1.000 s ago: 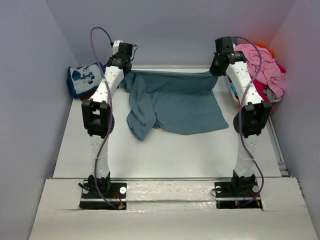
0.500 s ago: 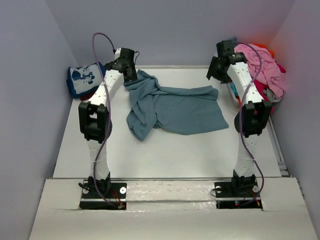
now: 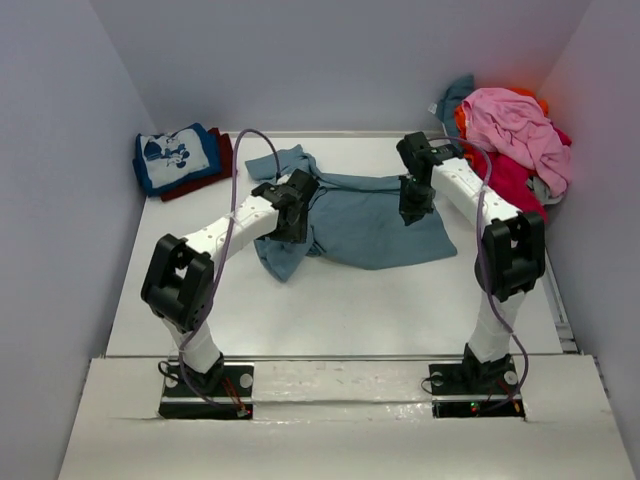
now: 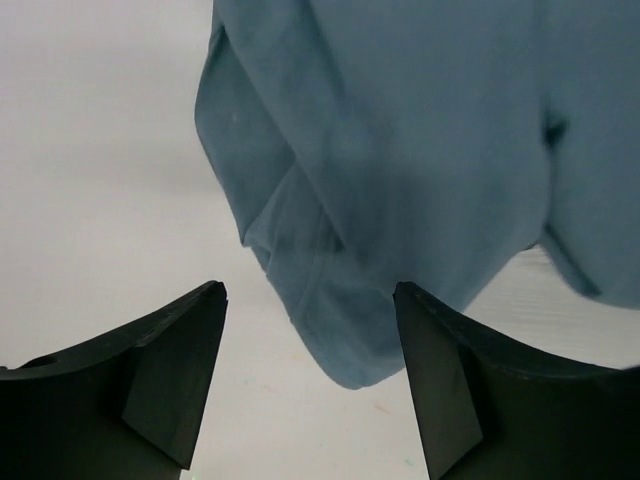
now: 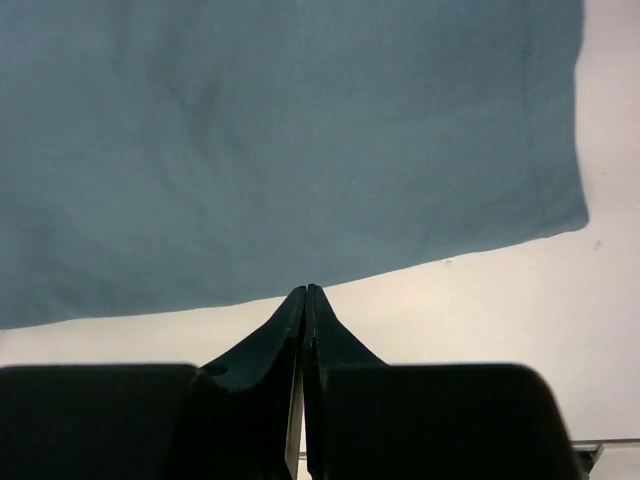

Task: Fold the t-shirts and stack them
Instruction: Flatten out the tshirt

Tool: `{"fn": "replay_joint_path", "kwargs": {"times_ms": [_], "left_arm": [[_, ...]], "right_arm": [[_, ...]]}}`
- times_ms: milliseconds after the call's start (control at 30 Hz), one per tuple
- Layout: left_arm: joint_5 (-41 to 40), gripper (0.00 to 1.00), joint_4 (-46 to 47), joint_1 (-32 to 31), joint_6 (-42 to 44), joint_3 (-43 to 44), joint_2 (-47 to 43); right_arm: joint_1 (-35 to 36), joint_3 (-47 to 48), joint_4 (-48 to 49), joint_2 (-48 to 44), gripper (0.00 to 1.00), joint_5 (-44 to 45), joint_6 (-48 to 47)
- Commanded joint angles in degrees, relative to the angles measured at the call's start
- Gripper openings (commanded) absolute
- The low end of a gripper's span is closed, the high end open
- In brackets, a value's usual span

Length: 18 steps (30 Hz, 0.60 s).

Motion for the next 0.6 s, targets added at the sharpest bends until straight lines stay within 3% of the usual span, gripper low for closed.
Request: {"fn": "replay_joint_path", "kwargs": {"times_ms": [0,333,567], "left_arm": [[1.6,0.78,0.9,0.9,-4.0,-5.9,-2.8],[2.9,0.81,4.0,0.9,-3.4,-7.1,2.8],[5.2,0.81,4.2,0.4,-4.0,-10.2,0.6]], "right_arm": [[0.2,-5.0,4.5,-0.4,0.07,-2.5,1.0],[0.2,-7.0,7.6,5.9,0.11,-3.4,0.0],[0.2,-10.2,8.5,7.3,0.17,-2.7,-0.5]]}}
